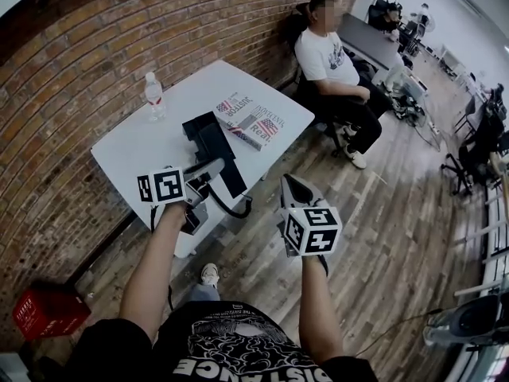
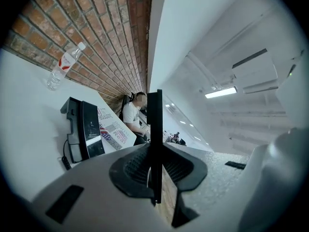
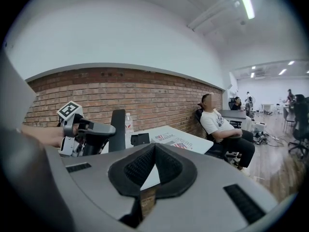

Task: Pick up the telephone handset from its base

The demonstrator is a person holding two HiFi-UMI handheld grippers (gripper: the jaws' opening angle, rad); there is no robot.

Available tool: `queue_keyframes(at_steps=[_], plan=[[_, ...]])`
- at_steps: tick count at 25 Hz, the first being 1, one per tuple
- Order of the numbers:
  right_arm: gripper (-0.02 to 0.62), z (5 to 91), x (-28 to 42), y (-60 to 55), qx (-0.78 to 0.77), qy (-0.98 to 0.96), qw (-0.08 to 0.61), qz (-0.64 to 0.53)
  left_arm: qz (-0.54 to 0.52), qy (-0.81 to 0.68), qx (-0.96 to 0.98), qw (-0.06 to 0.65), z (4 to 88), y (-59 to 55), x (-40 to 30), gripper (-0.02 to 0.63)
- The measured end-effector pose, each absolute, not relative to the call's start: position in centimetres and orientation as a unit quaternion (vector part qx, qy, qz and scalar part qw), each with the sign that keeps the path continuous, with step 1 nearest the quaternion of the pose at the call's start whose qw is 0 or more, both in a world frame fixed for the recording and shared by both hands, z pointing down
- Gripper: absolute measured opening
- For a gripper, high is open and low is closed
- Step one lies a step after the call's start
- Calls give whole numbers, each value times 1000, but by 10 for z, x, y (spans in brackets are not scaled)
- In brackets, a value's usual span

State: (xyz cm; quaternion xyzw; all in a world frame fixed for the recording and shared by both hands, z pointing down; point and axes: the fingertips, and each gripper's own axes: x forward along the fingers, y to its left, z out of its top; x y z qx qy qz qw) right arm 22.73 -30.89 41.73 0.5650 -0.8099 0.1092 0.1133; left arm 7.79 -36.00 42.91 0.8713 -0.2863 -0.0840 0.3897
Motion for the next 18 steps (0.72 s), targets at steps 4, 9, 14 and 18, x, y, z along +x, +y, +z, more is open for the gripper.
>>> queue_keyframes(at_steps=[4, 9, 14, 18], plan=[[0, 411, 242, -280, 568, -810, 106, 100, -78, -288, 883, 362, 417, -329, 93, 72], [0, 406, 258, -236, 576, -806, 95, 93, -67, -287, 892, 342, 413, -280, 111, 72], [0, 403, 260, -205, 580, -805, 90, 85, -49, -293, 899, 323, 416, -249, 114, 72], [0, 401, 260, -200, 585, -801, 97, 84, -43, -288, 901, 320, 414, -244, 115, 72]])
